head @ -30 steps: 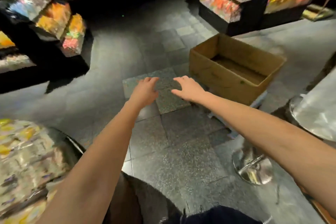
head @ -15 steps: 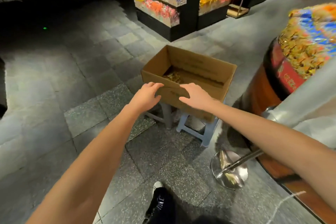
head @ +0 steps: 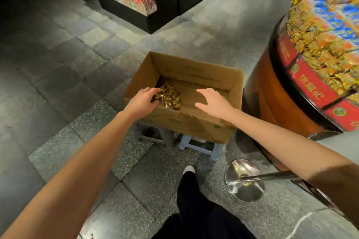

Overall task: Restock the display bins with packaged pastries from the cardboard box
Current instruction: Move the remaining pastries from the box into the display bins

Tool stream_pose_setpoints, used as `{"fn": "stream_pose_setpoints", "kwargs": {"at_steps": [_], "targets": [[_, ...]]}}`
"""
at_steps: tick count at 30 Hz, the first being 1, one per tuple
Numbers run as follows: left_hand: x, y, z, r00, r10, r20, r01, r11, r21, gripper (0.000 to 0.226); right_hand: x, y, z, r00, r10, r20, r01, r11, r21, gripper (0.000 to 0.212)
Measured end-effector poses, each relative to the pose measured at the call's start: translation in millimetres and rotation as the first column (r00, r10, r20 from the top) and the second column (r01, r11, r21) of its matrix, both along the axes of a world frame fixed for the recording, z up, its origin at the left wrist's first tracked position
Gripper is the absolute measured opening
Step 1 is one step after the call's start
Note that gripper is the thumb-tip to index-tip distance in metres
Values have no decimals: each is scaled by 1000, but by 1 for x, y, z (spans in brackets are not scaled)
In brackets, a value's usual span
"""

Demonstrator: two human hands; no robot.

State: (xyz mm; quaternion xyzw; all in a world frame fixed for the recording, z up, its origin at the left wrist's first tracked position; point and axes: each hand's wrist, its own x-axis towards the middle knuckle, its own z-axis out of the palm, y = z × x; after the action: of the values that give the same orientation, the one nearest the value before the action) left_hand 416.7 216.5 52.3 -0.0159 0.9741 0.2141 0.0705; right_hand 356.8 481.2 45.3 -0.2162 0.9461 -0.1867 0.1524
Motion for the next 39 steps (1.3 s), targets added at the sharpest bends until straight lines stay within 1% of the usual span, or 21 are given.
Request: {"fn": "stream_pose_setpoints", "kwargs": {"at_steps": [3,7,10,13,17,22,25,28,31,33,34,35,37,39], "targets": [[-52,-7,-22,999,30,44,-33,998,54,49,-46,-11,-19,999,-15,36,15,1000,14,60],[-125,-7,-44,994,68,82,-81,981,178,51,-118,-24,-32,998,34,51,-38,996,87,62],[-175,-16,-59,985,57,161,-84,982,170,53,-166,-30,-45,994,71,86,-82,988,131,63],[-212,-30,-82,975,77,207,-114,978,174,51,-206,-36,-68,986,97,134,-119,979,164,64],[-241,-43,-123,953,55,299,-110,979,172,48,-247,-47,-108,974,112,197,-145,976,162,64],[-276,-59,-180,913,5,407,-87,979,184,52,-282,-63,-177,958,151,242,-190,971,145,64],[-289,-58,-222,869,-68,491,-20,985,173,56,-282,-69,-224,927,159,339,-200,976,90,68],[-297,-53,-263,839,-151,523,82,985,153,58,-279,-70,-273,881,184,436,-233,971,61,69],[-302,-53,-306,803,-197,563,182,980,82,60,-274,-69,-320,831,274,485,-350,934,70,68],[-304,-53,-328,783,-231,578,256,966,39,62,-267,-69,-350,768,317,557,-414,909,55,67],[-305,-54,-338,787,-250,564,279,960,36,62,-263,-70,-363,737,323,593,-436,898,53,67],[-305,-55,-347,796,-264,546,292,956,37,63,-259,-72,-374,720,343,604,-458,888,42,67],[-303,-58,-365,807,-282,519,316,948,25,65,-251,-78,-393,718,412,561,-511,860,22,69],[-300,-60,-381,798,-302,522,361,932,-12,70,-246,-84,-408,708,466,530,-565,825,29,70]]}}
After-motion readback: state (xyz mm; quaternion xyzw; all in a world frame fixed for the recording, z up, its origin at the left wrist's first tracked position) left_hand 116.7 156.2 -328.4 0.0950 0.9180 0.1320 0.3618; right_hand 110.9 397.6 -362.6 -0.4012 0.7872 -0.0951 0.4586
